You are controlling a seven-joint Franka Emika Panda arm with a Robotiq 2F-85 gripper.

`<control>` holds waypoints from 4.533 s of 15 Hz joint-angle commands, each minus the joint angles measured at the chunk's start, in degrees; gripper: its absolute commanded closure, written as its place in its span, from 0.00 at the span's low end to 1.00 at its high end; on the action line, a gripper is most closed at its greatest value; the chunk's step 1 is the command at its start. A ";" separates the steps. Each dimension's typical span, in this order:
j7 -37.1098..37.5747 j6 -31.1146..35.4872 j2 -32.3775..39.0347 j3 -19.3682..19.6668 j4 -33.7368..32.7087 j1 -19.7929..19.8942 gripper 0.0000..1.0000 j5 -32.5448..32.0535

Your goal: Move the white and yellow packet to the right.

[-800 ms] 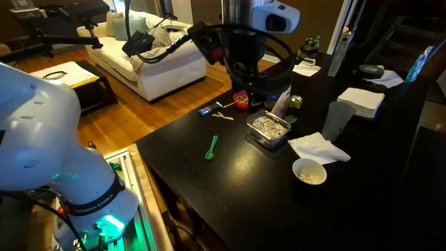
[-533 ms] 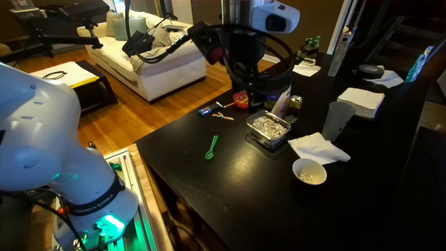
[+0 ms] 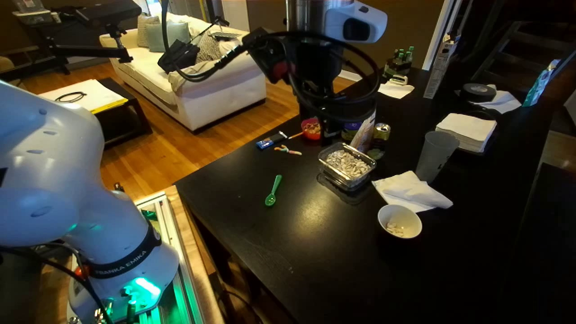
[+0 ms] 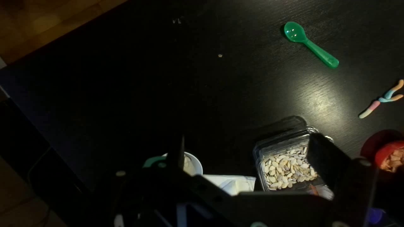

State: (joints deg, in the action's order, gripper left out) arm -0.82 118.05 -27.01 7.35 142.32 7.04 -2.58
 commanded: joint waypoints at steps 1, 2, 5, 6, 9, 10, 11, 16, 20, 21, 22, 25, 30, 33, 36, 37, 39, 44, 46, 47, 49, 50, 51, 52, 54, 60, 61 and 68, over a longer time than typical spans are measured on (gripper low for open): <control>-0.10 -0.12 0.03 -0.20 -0.10 0.23 0.00 0.12; 0.18 -0.14 -0.15 -0.66 0.19 0.08 0.00 -0.18; 1.53 -0.07 0.00 -1.52 0.92 -1.06 0.00 2.03; 1.59 0.53 0.32 -1.71 1.37 -1.61 0.00 2.93; -0.80 8.33 2.33 -1.55 3.82 -4.97 0.00 9.44; -0.92 13.42 3.90 -1.73 4.50 -6.28 0.00 12.14; -1.99 17.45 5.35 -1.54 4.79 -7.83 0.00 15.06; -13.23 41.22 14.59 -0.65 3.91 -18.53 0.00 34.35; -23.19 53.71 22.95 0.52 -1.82 -27.07 0.00 49.22; -26.34 54.84 24.43 0.39 -3.42 -28.69 0.00 52.54; -29.76 54.63 25.64 0.15 -4.89 -29.59 0.00 54.51; -26.81 53.96 24.35 -0.60 -3.18 -28.90 0.00 51.94; -27.55 54.04 25.28 -0.20 -4.15 -29.02 0.00 52.03; -30.32 52.91 26.41 -0.07 -6.65 -29.30 0.00 54.44; -36.42 47.86 31.47 0.76 -14.46 -28.65 0.00 58.46; -38.62 47.06 33.24 0.86 -16.52 -28.14 0.00 58.37; -41.20 44.53 37.55 1.25 -21.36 -26.95 0.00 57.81; -54.74 44.48 49.37 -1.01 -33.08 -21.85 0.00 62.15; -57.36 43.41 53.80 -1.82 -37.21 -19.83 0.00 63.18; -57.78 42.85 55.86 -2.00 -39.01 -19.13 0.00 62.90; -58.13 41.50 59.27 -2.29 -42.39 -17.87 0.00 61.79; -58.05 40.76 60.82 -2.41 -44.04 -17.35 0.00 61.48; -58.00 40.23 62.16 -2.47 -45.40 -16.97 0.00 61.27; -58.01 39.63 63.32 -2.51 -46.50 -16.72 0.00 61.05; -58.10 38.56 65.25 -2.50 -48.24 -16.50 0.18 60.63; -56.01 37.71 67.87 -7.19 -49.98 -12.59 0.62 54.56; -55.99 37.78 68.08 -7.95 -50.16 -12.04 0.69 53.30; -55.63 41.93 65.08 -17.94 -48.22 -5.53 1.00 47.38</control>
State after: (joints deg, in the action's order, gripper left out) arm -57.56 157.51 40.04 -6.45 93.25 -0.97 46.71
